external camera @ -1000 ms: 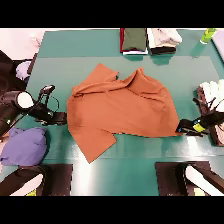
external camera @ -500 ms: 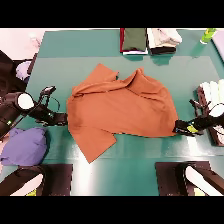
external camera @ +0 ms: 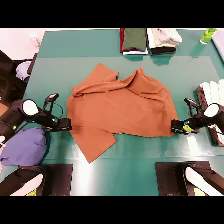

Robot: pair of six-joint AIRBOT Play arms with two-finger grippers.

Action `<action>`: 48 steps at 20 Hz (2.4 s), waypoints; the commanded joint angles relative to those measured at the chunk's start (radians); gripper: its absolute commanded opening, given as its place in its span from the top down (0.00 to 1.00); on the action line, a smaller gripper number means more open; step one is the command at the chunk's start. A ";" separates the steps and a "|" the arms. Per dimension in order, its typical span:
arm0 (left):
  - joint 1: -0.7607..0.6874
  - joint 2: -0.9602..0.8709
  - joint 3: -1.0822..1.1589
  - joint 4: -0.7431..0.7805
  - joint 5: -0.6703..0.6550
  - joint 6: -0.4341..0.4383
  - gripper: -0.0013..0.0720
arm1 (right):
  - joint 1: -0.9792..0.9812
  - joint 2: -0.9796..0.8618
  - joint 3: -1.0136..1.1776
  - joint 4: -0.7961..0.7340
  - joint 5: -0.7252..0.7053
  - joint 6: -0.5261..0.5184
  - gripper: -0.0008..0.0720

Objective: Fold the shirts.

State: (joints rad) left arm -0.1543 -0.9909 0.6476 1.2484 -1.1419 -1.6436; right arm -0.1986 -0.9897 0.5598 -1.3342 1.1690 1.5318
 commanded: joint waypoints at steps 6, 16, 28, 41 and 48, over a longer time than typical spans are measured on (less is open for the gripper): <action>0.001 -0.001 -0.111 -0.084 0.233 0.028 0.30 | 0.004 0.000 0.000 -0.001 0.012 0.001 0.96; 0.001 0.011 0.036 -0.034 0.119 0.080 0.95 | 0.004 0.005 0.169 0.000 0.114 -0.008 0.96; 0.002 0.303 1.151 0.109 0.023 0.081 0.95 | 0.004 0.304 1.049 -0.005 0.138 -0.028 0.96; 0.001 0.155 1.306 0.150 -0.073 0.108 0.95 | 0.002 0.054 1.498 -0.046 0.312 -0.032 0.96; 0.002 -0.269 1.008 0.159 -0.164 0.108 0.95 | 0.068 -0.231 1.056 -0.055 0.271 -0.059 0.96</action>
State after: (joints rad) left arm -0.1532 -1.0954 1.7737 1.4055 -1.2850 -1.5360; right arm -0.1646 -1.0985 1.7737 -1.3884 1.4696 1.4891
